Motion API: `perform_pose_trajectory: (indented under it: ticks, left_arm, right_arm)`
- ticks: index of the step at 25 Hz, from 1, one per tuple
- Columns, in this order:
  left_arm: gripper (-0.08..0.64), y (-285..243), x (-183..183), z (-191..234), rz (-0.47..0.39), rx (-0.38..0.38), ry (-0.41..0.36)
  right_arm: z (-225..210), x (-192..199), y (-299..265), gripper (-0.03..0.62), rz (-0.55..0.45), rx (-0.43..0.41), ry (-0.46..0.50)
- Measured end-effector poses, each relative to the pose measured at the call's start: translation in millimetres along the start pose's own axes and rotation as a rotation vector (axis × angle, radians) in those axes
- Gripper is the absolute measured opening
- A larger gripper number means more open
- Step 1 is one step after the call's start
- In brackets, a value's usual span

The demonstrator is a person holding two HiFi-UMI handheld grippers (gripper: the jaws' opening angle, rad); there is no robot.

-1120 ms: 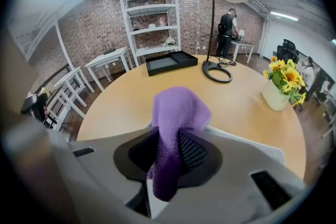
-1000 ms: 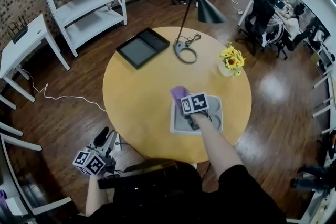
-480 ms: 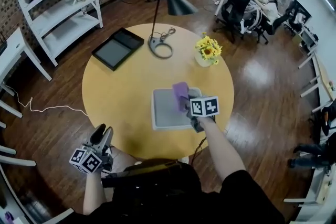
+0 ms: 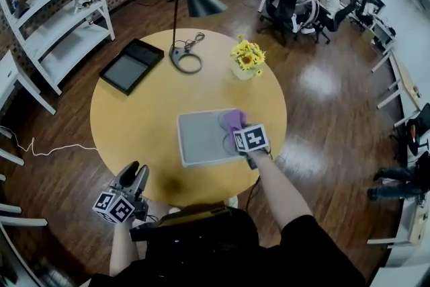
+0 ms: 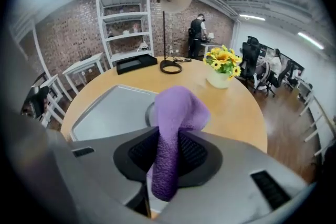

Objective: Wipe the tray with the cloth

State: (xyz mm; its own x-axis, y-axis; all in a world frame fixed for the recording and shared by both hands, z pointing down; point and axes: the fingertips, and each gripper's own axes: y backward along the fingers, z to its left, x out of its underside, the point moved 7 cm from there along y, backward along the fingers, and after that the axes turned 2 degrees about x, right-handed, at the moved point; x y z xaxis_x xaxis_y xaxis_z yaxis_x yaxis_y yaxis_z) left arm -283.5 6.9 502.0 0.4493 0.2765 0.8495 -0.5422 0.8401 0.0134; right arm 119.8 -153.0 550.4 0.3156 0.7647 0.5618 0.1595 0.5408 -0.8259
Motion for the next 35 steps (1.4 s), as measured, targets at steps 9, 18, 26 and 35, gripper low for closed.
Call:
perform_pose_trajectory:
  ticks: [9,18,26,35]
  left_arm:
    - [0.161,15,5,2,-0.013,-0.028,0.019]
    - [0.161,31,-2,13,-0.034,-0.057,0.02]
    - [0.161,28,-14,10,-0.015,-0.014,-0.007]
    - [0.161,57,-22,21,0.005,-0.027,-0.015]
  right_arm:
    - [14,-9,-4,0.089,0.031,-0.134,-0.116]
    - [41,-13,-5,0.089,-0.041,-0.222,-0.205]
    - [97,-16,-13,0.089,0.03,-0.212,0.012]
    - [140,-29,-18,0.089,0.026,-0.348,-0.118]
